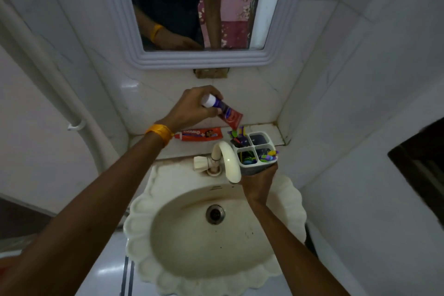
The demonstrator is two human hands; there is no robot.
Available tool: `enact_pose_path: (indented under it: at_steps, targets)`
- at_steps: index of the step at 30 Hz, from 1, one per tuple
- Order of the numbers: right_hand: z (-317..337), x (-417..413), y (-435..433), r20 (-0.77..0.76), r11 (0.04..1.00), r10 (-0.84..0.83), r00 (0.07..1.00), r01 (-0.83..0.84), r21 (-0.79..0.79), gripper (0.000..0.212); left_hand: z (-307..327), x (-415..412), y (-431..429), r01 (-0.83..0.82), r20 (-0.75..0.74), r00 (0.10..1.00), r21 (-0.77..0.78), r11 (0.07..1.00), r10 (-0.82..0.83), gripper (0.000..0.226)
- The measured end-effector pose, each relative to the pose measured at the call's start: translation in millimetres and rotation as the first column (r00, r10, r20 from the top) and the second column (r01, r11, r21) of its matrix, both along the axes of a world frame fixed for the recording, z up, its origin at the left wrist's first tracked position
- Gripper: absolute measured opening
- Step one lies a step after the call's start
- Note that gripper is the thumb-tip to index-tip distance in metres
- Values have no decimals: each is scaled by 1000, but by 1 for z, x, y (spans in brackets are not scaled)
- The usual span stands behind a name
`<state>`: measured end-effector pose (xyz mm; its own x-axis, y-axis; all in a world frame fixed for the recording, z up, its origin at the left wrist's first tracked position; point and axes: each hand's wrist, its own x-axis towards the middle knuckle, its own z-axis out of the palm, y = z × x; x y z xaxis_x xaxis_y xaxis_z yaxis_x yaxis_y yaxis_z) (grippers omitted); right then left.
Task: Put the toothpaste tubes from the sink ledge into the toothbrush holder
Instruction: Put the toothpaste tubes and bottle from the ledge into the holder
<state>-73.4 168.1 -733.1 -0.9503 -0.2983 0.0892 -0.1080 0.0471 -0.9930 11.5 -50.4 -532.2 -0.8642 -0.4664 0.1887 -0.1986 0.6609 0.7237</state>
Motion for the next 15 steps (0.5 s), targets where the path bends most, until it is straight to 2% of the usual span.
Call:
enact_pose_path:
  at_steps: [4, 8, 15]
  targets:
    - [-7, -8, 3, 16, 1000, 16, 1000, -17, 24, 127, -7, -43, 22, 102, 50, 994, -44, 994, -100, 32]
    - [-4, -12, 2, 48, 999, 31, 998, -32, 26, 131, -15, -71, 44, 259, 222, 947, -104, 960, -231, 36]
    - [-1, -19, 9, 39, 1000, 0, 999, -1, 22, 124, -10, -94, 55, 334, 354, 903, -227, 915, -242, 40]
